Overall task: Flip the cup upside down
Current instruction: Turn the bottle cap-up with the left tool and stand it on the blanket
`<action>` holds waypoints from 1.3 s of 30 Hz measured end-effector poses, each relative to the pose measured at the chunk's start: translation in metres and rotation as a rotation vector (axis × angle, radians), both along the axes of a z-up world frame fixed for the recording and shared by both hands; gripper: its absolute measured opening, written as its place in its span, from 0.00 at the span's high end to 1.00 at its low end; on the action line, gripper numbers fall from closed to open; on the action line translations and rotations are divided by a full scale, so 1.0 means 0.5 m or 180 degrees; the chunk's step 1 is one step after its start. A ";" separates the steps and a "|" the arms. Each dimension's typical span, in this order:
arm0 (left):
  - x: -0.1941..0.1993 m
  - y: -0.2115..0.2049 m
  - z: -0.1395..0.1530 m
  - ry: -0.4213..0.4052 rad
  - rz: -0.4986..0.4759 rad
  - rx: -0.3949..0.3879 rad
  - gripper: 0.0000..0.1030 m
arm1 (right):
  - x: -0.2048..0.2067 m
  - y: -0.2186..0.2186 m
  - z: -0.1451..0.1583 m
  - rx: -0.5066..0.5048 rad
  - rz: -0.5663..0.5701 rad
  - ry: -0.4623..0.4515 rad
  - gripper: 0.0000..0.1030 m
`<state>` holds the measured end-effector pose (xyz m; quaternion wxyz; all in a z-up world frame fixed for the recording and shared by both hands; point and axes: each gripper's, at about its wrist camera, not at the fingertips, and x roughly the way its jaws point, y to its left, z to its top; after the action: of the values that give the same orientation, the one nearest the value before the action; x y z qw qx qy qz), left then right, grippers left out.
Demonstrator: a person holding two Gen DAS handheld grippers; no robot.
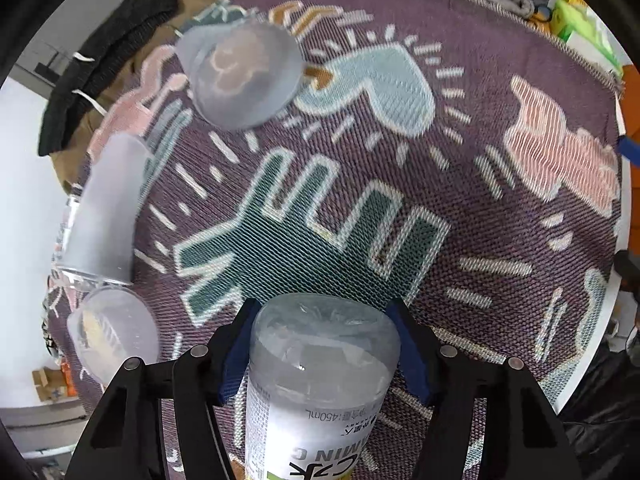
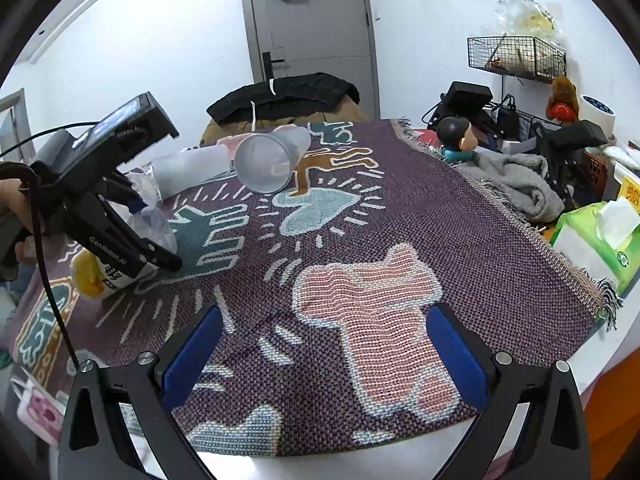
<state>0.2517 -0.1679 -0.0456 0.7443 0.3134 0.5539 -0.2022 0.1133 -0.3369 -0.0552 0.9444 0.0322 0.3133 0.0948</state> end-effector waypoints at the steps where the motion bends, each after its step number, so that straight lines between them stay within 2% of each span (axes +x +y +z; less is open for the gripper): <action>1: -0.002 0.004 0.013 -0.0076 0.0012 -0.0042 0.36 | -0.001 0.002 0.001 -0.0002 0.0006 -0.0005 0.01; 11: -0.047 0.052 0.130 -0.0725 0.0171 -0.0657 0.37 | -0.004 0.017 0.002 -0.0028 0.0033 -0.0045 0.01; 16: -0.079 0.088 0.174 -0.1014 0.0320 -0.1110 0.37 | -0.006 0.019 0.002 -0.0019 0.0015 -0.0043 0.01; 23: -0.104 0.147 0.201 -0.1191 0.0639 -0.1709 0.37 | -0.019 0.043 0.016 -0.0092 0.0092 -0.0155 0.01; 27: -0.112 0.177 0.197 -0.1224 0.0810 -0.1917 0.37 | -0.022 0.058 0.019 -0.0097 0.0164 -0.0195 0.01; 29: -0.118 0.189 0.189 -0.1230 0.0911 -0.1963 0.37 | -0.025 0.063 0.019 -0.0081 0.0196 -0.0214 0.01; 32: -0.129 0.196 0.174 -0.1271 0.1015 -0.1905 0.37 | -0.032 0.063 0.020 -0.0061 0.0181 -0.0282 0.01; 35: -0.134 0.206 0.158 -0.1227 0.1092 -0.1974 0.37 | -0.035 0.058 0.022 -0.0017 0.0160 -0.0319 0.01; 39: -0.131 0.205 0.129 -0.1187 0.1201 -0.1937 0.37 | -0.032 0.054 0.019 -0.0009 0.0146 -0.0298 0.01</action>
<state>0.1863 -0.0656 0.0188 0.9149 0.0028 0.3721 -0.1564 0.0972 -0.3098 -0.0456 0.9556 0.0192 0.2695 0.1174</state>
